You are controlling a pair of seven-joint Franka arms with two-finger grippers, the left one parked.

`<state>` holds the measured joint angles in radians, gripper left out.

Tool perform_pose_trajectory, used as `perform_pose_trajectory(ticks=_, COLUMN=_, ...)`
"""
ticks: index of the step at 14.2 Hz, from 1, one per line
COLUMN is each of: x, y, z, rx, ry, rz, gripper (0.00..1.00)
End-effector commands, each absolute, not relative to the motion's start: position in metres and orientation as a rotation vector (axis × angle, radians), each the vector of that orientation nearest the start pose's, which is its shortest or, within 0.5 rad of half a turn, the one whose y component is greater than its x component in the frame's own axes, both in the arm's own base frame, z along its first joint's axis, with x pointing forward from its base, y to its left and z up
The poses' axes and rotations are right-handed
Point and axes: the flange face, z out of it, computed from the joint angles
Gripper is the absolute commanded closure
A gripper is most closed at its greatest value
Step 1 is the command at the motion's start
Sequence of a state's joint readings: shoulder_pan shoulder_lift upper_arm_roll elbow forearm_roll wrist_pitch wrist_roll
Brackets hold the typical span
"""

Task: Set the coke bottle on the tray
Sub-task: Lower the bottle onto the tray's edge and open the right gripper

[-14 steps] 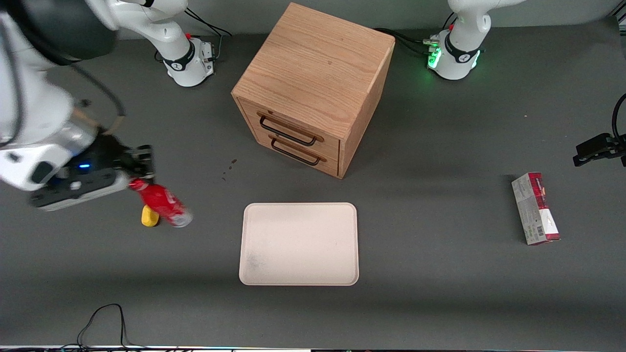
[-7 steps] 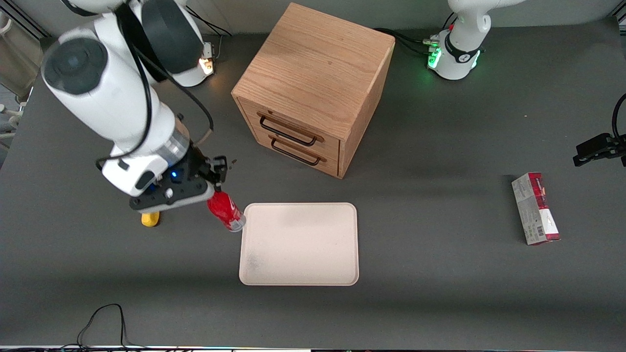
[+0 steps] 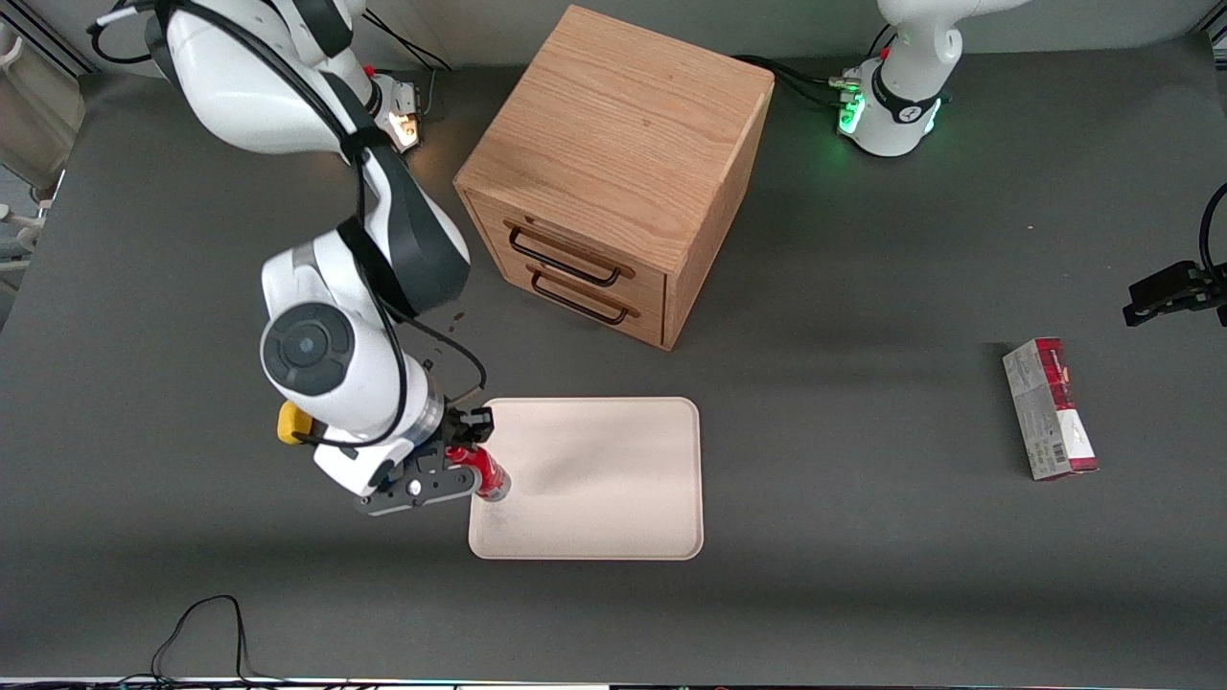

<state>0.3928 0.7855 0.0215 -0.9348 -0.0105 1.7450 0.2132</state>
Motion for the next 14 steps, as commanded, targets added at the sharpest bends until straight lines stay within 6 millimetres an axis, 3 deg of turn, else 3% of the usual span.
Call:
perform_pose_trajectory(ticks=1, x=0.718, y=0.29, z=0.407, rx=-3.106, ry=-0.341, rz=-0.065, gripper=1.0)
perform_pose_trajectory(ticks=7, x=0.728, y=0.295, z=0.354, rx=-3.1, ry=-0.342, rz=-0.055, gripper=1.0)
perform_pose_trajectory(ticks=11, x=0.731, y=0.295, z=0.339, rx=-3.099, ry=-0.34, rz=-0.065, gripper=1.0)
perform_pose_trajectory(ticks=12, x=0.731, y=0.295, z=0.339, rx=-3.1, ry=-0.338, rz=-0.065, gripper=0.78)
perform_pose_trajectory(ticks=13, x=0.731, y=0.295, z=0.339, rx=-3.1, ry=-0.336, rz=-0.065, gripper=0.2)
perform_pose_trajectory(ticks=14, x=0.731, y=0.294, z=0.345, rx=-3.099, ry=-0.324, rz=-0.074, gripper=0.0)
